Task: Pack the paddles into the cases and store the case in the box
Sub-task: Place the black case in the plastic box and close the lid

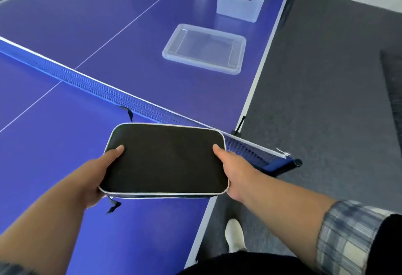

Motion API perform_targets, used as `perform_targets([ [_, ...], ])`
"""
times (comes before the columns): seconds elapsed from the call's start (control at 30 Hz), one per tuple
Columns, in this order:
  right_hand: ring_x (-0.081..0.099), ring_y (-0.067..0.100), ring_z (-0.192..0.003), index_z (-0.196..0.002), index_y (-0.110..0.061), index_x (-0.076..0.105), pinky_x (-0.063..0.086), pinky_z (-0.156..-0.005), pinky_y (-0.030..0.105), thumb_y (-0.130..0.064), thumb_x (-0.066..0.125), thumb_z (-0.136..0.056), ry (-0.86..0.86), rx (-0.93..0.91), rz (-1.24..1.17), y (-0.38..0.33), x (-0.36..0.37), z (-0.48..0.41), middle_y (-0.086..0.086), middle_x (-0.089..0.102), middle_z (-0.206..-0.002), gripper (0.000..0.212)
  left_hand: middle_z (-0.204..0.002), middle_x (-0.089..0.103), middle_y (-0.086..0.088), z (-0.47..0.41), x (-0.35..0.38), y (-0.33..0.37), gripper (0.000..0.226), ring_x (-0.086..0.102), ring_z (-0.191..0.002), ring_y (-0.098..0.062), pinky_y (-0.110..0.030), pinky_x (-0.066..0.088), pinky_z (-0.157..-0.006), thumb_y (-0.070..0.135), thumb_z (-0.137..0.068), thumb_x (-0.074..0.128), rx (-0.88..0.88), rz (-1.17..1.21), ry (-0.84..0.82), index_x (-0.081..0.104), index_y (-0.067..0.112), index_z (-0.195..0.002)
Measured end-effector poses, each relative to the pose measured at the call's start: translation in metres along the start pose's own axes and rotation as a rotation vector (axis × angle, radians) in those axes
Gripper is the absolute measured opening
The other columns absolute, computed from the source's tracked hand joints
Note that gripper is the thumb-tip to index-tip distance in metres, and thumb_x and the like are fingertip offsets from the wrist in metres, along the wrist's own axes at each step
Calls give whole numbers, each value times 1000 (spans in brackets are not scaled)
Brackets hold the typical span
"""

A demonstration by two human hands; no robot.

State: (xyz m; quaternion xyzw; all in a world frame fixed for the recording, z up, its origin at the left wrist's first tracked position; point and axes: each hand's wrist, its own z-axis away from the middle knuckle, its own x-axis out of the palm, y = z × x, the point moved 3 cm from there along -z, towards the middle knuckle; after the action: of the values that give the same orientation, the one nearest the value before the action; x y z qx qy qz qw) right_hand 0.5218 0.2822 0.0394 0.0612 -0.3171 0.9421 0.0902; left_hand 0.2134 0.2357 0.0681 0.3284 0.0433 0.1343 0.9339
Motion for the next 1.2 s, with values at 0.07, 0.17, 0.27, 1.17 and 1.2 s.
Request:
perform_targets([
  [0.07,76,29,-91,-119,-22,65,60,-84,49,-39,68,-93,-35,-96,-13,-26,-3,17,6,78,-103,32,-102,76,-10,18,8,24,66,74,-88,-26,-41,52,-79,51,-60,76,85,3,-9,68,10,-111],
  [0.17,77,29,-86,-115,-23,65,62,-73,47,-40,70,-90,-36,-189,-50,-73,-23,43,5,79,-98,31,-101,76,-7,43,38,61,55,74,-87,-24,-39,53,-75,51,-72,76,213,5,-10,69,12,-110],
  [0.27,77,29,-78,-113,-16,67,62,-62,42,-39,71,-90,10,-256,-61,-120,-54,65,9,80,-91,33,-95,77,-6,64,89,94,43,75,-80,-24,-38,53,-71,49,-80,72,275,-6,2,69,14,-106],
  [1.17,77,18,-73,-104,-31,70,59,-53,34,-24,56,-100,-3,-487,-21,-435,-441,29,-1,80,-87,17,-87,78,-5,54,574,196,45,75,-73,-24,-39,57,-72,50,-76,74,420,85,-3,69,16,-105],
  [1.2,77,19,-74,-103,-32,70,60,-55,35,-24,56,-99,-4,-483,-28,-445,-443,16,-1,80,-88,16,-86,78,-5,44,581,205,45,75,-72,-24,-39,58,-72,50,-76,74,422,86,10,69,16,-105],
])
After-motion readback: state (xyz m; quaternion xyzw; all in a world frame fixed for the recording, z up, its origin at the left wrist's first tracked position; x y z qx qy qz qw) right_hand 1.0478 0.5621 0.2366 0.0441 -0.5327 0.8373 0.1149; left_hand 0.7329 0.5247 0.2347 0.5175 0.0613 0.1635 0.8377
